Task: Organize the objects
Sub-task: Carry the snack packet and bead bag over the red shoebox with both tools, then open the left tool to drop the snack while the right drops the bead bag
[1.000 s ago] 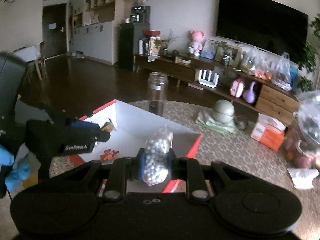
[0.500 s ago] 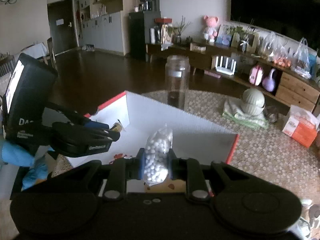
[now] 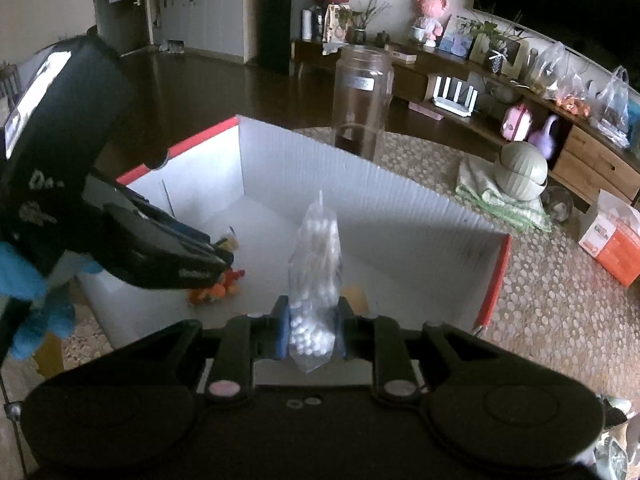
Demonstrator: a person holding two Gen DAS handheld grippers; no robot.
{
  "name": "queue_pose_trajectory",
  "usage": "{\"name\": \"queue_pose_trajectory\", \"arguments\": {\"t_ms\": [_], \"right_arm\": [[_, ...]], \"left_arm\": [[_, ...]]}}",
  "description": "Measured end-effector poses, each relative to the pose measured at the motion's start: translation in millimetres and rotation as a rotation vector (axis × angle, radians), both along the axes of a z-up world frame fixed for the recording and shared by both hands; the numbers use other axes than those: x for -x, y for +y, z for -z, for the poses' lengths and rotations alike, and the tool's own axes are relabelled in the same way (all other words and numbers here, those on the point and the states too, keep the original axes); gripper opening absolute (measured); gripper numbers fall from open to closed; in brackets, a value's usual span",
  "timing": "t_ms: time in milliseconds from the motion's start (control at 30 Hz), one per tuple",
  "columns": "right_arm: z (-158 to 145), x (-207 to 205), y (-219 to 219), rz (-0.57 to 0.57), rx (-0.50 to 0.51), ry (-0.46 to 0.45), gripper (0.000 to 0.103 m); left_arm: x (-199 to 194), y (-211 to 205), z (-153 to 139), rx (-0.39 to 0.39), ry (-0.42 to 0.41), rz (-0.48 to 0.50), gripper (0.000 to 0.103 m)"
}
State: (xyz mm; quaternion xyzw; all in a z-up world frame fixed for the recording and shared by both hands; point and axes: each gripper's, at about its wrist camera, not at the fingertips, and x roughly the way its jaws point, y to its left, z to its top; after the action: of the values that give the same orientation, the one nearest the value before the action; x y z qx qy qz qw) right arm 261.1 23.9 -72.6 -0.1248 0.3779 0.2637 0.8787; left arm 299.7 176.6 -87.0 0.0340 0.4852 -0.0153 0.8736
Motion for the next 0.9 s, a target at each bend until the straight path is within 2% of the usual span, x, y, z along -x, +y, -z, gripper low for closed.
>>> {"name": "queue_pose_trajectory", "arguments": {"t_ms": [167,400,567,633,767,900], "right_arm": [[-0.7,3.2,-4.5,0.005,-0.003,0.009,0.028],[-6.3,8.5,-12.2,0.008,-0.033,0.004,0.044],[-17.3,16.0,-24.1,0.012,-0.068,-0.004,0.048],[-22.1,20.3,-29.5,0.014,-0.089,-0.008,0.050],[-31.5,30.1,-37.0,0.013,-0.099,-0.026,0.052],[-40.2,41.0,-46.8,0.015,-0.120,-0.043,0.062]], "left_arm": [[-0.5,-1.0,3.9,-0.006,0.024,0.002,0.020],[-0.4,-1.2,2.5,0.000,0.023,-0.030,0.023],[5.6,-0.9,-6.4,0.017,-0.011,-0.046,0.036],[9.5,-2.3,-11.4,0.020,-0.029,-0.053,0.068],[18.7,-8.7,-20.8,0.021,-0.058,-0.042,0.069],[32.5,-15.7,-32.3,0.022,-0.089,-0.035,0.069]]}}
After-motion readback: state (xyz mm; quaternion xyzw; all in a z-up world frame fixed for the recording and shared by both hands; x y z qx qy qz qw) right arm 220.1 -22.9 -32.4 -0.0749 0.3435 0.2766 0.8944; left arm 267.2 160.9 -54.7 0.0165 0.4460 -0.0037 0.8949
